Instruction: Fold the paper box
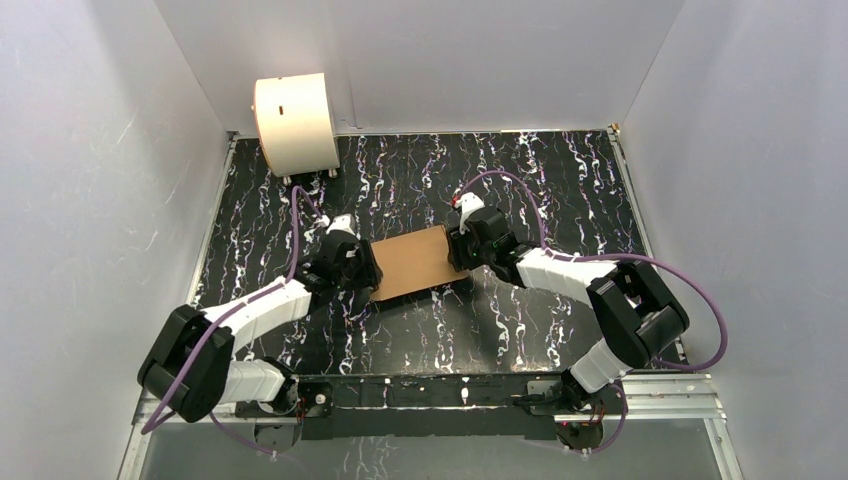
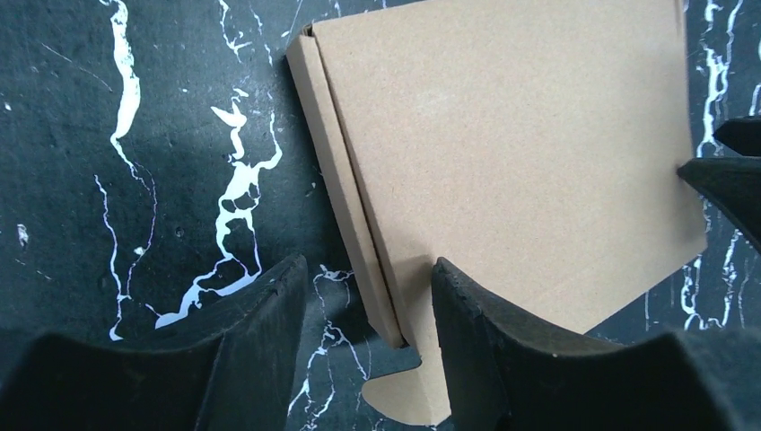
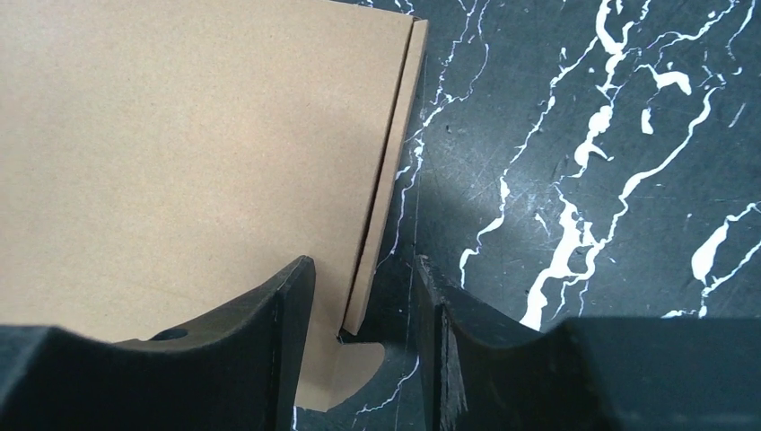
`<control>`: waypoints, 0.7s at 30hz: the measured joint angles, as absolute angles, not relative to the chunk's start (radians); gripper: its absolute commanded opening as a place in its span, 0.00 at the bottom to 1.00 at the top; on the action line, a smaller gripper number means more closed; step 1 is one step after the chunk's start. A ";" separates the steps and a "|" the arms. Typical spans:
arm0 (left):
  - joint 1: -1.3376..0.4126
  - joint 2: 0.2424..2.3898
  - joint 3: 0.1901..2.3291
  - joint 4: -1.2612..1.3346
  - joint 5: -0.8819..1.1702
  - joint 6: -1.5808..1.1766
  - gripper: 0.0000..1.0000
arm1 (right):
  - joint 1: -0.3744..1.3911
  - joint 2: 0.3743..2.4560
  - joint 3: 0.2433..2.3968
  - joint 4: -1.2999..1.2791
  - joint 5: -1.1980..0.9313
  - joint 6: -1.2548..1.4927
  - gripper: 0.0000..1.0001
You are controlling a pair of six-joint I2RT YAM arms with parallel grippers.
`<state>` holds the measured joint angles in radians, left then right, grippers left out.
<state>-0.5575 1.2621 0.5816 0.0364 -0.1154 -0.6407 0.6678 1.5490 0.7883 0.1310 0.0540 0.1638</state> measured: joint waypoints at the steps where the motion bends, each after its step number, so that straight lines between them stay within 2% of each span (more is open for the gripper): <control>1: -0.558 1.271 0.575 0.043 -0.115 -0.644 0.51 | 0.668 1.549 0.784 0.134 0.048 0.170 0.52; 12: -0.558 1.308 0.561 0.097 -0.092 -0.657 0.29 | 0.661 1.549 0.762 0.162 0.006 0.204 0.49; 21: -0.558 1.319 0.530 0.160 -0.083 -0.661 0.28 | 0.653 1.548 0.695 0.258 -0.028 0.262 0.39</control>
